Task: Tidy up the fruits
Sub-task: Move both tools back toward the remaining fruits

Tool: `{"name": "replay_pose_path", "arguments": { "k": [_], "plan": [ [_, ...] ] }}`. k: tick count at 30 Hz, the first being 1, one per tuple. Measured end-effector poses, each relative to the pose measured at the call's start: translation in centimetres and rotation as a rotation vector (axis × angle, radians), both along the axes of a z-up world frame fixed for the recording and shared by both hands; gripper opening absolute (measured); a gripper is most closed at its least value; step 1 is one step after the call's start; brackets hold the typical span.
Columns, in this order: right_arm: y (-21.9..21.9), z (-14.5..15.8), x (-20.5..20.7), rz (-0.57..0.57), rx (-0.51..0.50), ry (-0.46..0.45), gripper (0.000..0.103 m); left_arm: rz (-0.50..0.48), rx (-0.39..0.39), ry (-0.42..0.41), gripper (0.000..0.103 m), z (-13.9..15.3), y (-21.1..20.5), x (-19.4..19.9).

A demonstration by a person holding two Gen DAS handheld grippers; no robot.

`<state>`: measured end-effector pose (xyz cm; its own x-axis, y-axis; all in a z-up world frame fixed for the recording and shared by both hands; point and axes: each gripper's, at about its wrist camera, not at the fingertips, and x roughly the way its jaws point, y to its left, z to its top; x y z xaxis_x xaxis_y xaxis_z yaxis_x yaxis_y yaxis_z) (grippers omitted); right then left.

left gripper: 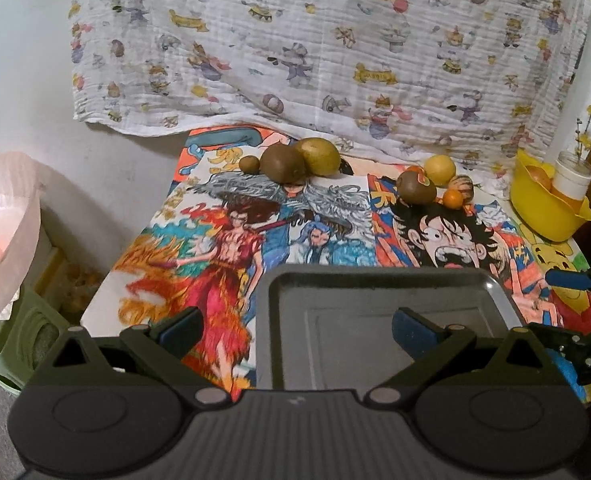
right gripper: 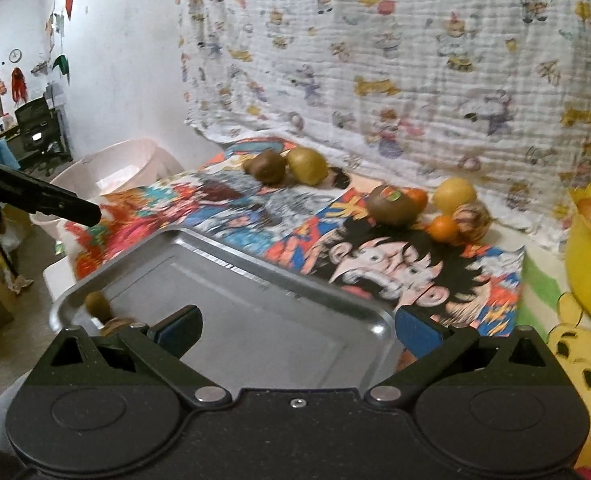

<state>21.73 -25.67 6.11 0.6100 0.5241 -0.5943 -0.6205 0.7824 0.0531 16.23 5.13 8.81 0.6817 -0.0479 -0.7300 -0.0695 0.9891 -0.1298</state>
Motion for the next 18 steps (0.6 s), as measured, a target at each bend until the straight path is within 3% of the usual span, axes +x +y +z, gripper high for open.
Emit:
{"name": "replay_pose_path", "arguments": {
  "k": [11,18],
  "plan": [
    [-1.1,1.9,5.9,0.010,-0.073,-0.089,0.102,-0.077,0.028,0.014,0.102,1.1,-2.3,7.0],
    [-1.7,1.4,10.6,-0.022,-0.065,-0.079,0.102,-0.147,0.016,-0.014,0.102,1.3,-4.3,12.0]
  ]
}}
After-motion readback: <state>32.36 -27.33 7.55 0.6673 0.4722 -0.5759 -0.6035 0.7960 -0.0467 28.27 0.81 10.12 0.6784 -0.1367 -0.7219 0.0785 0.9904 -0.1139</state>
